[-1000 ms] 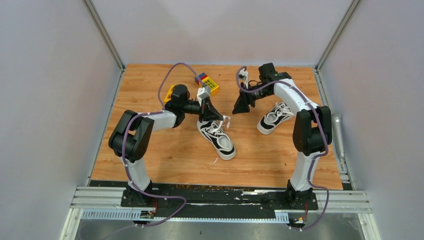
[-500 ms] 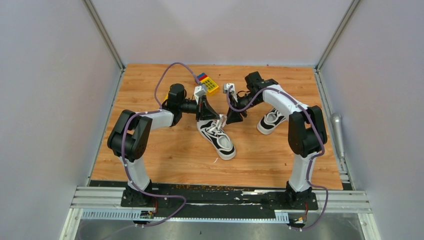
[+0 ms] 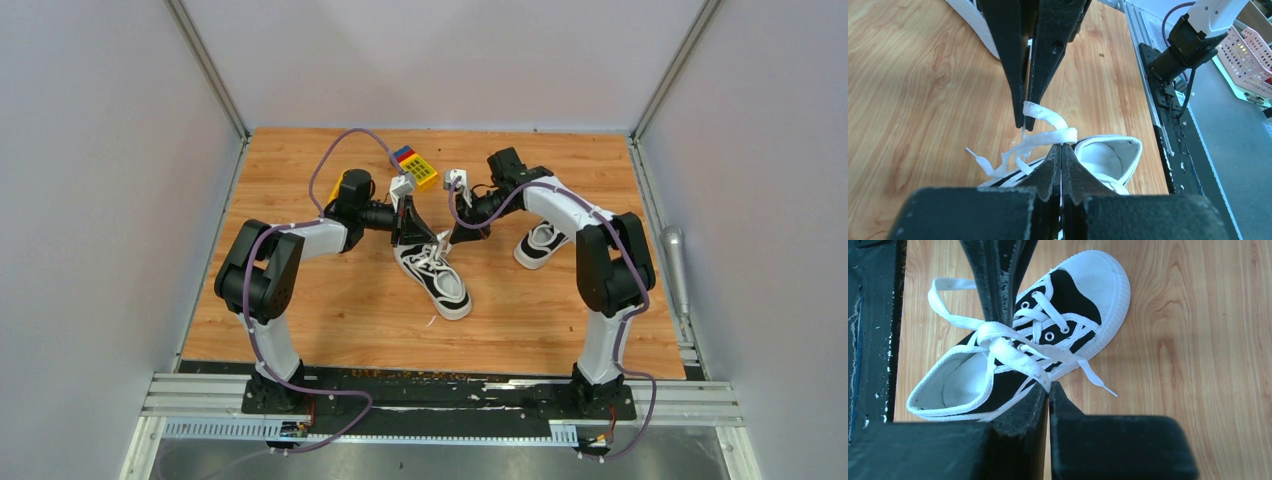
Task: Tie the shoes
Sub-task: Tie the shoelace on the shoe.
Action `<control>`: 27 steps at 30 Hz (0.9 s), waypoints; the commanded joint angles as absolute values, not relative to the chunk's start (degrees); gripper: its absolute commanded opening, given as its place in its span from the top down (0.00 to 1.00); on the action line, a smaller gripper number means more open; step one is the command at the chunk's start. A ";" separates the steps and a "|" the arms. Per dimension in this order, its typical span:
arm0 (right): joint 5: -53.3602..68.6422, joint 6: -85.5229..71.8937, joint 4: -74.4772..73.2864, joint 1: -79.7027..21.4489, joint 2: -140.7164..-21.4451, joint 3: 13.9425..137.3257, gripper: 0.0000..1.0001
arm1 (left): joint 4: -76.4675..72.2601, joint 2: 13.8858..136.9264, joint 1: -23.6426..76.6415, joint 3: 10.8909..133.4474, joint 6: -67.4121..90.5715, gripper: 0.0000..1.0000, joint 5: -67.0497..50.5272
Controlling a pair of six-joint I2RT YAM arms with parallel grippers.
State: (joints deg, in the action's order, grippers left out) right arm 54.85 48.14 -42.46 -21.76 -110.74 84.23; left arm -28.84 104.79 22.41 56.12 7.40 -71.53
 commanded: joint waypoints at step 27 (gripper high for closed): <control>64.81 28.61 -14.72 -23.55 -95.39 65.33 1.00 | -0.41 100.68 22.06 66.27 -8.99 1.00 -61.40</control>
